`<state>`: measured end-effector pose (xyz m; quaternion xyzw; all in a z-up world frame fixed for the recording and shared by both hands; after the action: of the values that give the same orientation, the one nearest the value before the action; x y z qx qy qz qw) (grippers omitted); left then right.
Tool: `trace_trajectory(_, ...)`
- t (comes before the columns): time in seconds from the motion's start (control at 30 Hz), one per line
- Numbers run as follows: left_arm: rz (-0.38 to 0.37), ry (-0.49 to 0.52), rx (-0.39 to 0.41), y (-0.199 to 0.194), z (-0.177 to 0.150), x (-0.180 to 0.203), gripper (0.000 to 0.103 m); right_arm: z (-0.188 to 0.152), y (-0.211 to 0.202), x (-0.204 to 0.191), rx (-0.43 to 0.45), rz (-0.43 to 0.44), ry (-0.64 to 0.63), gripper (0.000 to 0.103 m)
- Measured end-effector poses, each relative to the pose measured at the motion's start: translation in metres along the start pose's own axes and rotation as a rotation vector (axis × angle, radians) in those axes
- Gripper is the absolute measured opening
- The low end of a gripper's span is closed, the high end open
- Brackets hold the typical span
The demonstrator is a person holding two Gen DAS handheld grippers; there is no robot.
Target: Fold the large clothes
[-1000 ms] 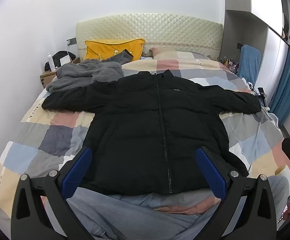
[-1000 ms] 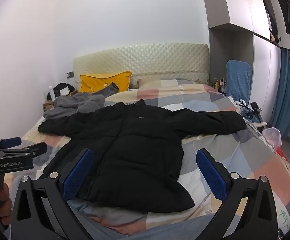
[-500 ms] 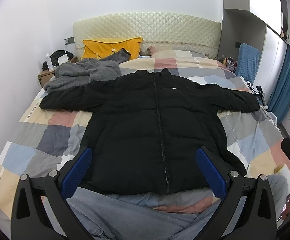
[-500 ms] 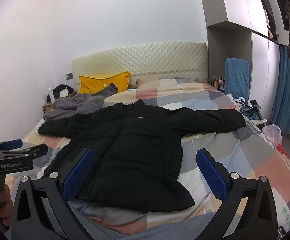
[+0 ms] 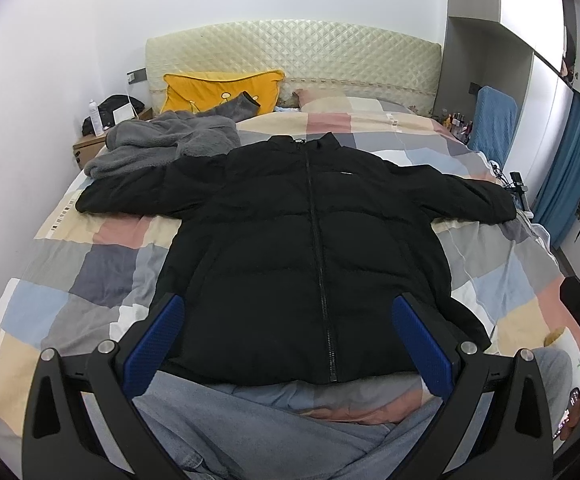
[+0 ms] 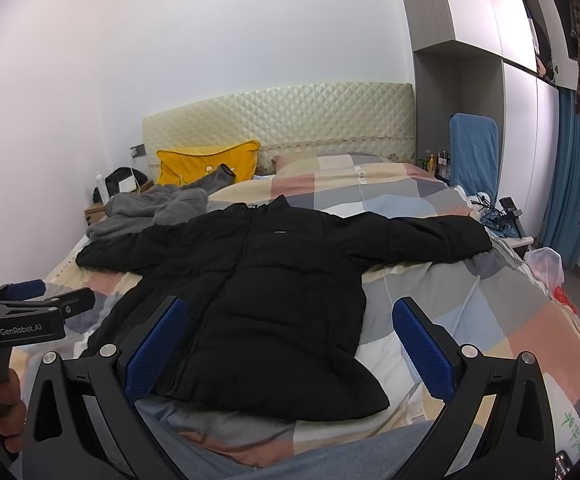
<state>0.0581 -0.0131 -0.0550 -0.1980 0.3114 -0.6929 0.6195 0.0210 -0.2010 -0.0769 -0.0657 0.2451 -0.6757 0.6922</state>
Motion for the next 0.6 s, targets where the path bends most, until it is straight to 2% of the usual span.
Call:
trace_trajectory(0.53,-0.003,0.002,0.000,-0.001,-0.001,0.012,0.103,0.001,0.002,-0.002,-0.010,-0.002,0.007,0.103)
trace_trajectory(0.6,-0.006,-0.001,0.001,-0.001,0.000,0.004,0.103,0.001,0.002,-0.002,-0.009,-0.004,0.006,0.103)
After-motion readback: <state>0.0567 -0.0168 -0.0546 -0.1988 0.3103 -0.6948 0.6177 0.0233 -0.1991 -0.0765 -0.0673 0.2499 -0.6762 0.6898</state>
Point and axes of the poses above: each gripper's, at about its wrist camera, not at the fingertips, and y roughly the way its jaws point, x to its right, z to its top, the point moved 8 cm from there along y, roughly the way its jaws point, and after that the axes turned 10 degrees about y, right-handed, at the moved point
